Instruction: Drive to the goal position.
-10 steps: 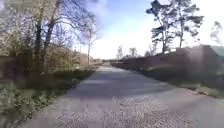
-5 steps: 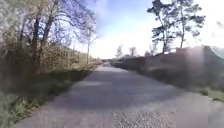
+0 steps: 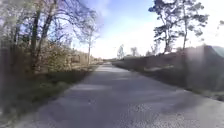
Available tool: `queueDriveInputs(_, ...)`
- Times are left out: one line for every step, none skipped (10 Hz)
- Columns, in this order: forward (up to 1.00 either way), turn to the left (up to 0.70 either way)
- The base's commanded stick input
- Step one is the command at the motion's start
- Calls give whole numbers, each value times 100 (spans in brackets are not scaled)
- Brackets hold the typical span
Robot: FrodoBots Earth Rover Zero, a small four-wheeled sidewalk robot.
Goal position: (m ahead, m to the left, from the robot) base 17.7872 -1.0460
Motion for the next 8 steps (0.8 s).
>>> queueDriveInputs(100,0)
queueDriveInputs(100,0)
queueDriveInputs(100,0)
queueDriveInputs(100,0)
queueDriveInputs(100,0)
queueDriveInputs(100,0)
queueDriveInputs(100,0)
queueDriveInputs(100,0)
